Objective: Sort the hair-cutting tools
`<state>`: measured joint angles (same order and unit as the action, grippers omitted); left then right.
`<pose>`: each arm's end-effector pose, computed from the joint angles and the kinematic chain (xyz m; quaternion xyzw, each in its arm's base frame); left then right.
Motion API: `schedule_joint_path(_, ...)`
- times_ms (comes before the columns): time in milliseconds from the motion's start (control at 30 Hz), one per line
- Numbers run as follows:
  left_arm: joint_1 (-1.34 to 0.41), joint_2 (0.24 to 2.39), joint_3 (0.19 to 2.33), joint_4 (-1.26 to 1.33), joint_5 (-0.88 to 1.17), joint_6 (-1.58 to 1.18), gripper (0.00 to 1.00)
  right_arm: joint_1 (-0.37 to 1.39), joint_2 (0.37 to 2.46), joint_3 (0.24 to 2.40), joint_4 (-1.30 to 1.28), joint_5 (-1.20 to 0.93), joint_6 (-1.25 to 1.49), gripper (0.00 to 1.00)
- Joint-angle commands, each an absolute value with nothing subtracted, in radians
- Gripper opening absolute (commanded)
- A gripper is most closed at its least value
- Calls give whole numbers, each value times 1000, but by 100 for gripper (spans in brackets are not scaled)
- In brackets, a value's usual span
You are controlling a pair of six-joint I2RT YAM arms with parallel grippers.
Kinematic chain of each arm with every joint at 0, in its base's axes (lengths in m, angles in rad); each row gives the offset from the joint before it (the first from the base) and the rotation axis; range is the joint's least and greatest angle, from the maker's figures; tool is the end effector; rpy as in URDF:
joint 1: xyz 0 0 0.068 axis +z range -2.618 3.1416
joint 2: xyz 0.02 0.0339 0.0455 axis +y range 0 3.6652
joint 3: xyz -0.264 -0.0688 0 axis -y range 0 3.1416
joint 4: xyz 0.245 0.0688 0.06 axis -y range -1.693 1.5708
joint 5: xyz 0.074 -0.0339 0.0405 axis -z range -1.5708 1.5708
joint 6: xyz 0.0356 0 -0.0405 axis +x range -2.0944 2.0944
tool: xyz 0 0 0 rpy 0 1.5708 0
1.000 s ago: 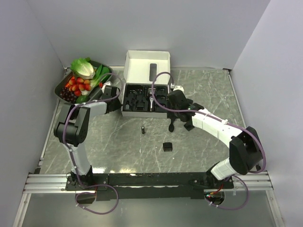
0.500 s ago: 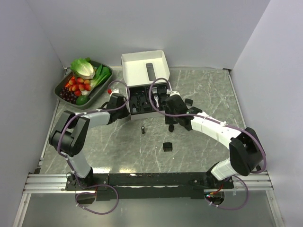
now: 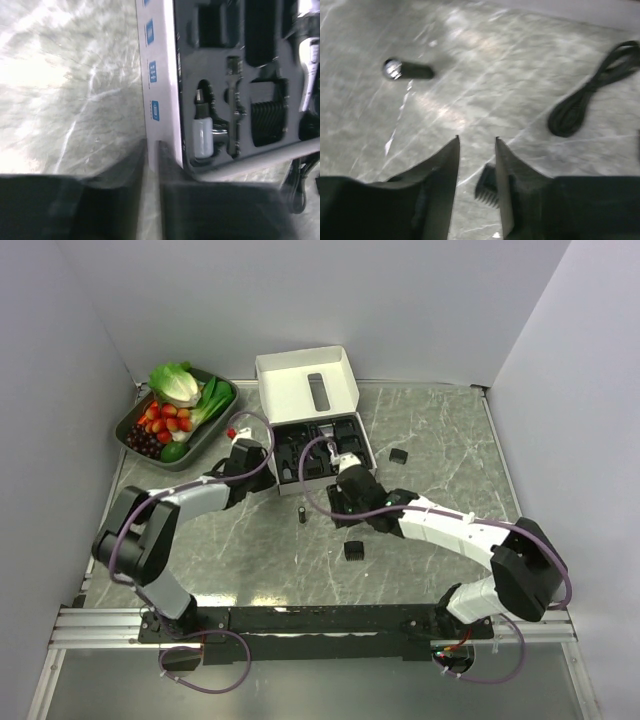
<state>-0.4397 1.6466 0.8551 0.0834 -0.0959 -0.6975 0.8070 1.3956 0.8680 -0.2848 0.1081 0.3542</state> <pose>0.3073 -0.1408 0.1734 -0.1365 0.8973 -0.1882 0.3753 0.2041 0.2076 0.2225 -0.1887 0.9084 0.1608 0.3366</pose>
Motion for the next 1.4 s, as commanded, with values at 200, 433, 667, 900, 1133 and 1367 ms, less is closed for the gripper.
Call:
schedule_joint_path(200, -483, 1303, 766, -38, -261, -745, 68, 995, 1411, 790, -29, 290, 408, 72)
schedule_joint_path(433, -517, 1083, 638, -67, -290, -769, 86, 1066, 1529, 730, 248, 402, 399, 77)
schedule_joint_path(667, -523, 927, 537, -57, -290, -753, 91, 1091, 1661, 637, 574, 463, 330, 79)
schedule_joint_path(900, -523, 916, 517, -38, -282, -738, 91, 1091, 1781, 634, 761, 443, 287, 76)
schedule_joint_path(1133, -525, 923, 512, -26, -284, -726, 91, 1091, 1841, 603, 894, 506, 247, 73)
schedule_joint_path(1367, -525, 933, 511, -15, -278, -715, 91, 1089, 1882, 594, 1021, 535, 201, 68)
